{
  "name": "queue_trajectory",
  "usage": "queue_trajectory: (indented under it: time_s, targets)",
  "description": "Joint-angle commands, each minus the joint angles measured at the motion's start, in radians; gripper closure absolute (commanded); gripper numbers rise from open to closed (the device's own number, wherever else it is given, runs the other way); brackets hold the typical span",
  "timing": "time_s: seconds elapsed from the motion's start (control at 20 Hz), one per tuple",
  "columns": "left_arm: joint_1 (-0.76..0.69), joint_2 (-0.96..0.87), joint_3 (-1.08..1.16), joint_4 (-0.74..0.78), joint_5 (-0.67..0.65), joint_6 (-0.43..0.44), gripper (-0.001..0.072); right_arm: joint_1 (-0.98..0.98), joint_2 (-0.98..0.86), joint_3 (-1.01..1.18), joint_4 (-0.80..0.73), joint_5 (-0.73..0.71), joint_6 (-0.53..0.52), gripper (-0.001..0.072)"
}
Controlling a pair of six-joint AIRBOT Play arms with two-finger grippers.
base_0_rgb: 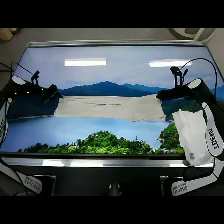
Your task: Fold the shirts.
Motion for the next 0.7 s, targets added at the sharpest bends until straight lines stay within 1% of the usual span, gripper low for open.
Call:
queue_trajectory:
  time_s: [0.0, 0.05, 0.15, 0.3, 0.4, 0.65]
  targets:
    - [0.003, -0.050, 0.027, -0.007, -0.055, -0.082, 0.0023, -0.009, -0.032, 0.022, 0.013, 0.035, -0.031, 0.0013]
    - [0.017, -0.047, 0.045, 0.001, -0.089, -0.079, 0.0020, -0.025, -0.030, 0.048, 0.001, 0.101, -0.051, 0.0003]
    - [0.049, -0.026, 0.085, 0.010, -0.158, -0.055, 0.0023, -0.074, -0.030, 0.087, -0.026, 0.238, -0.053, 0.0001]
    - [0.076, 0.063, 0.094, 0.013, -0.164, -0.037, 0.0033, -0.117, -0.045, 0.084, -0.050, 0.385, -0.035, 0.0001]
    - [0.073, 0.128, 0.094, 0.012, -0.157, -0.023, 0.0033, -0.104, -0.071, 0.084, -0.072, 0.407, -0.031, 0.0001]
    - [0.014, 0.261, 0.094, 0.012, -0.161, 0.011, 0.0035, -0.056, -0.159, 0.084, -0.065, 0.399, 0.018, 0.0001]
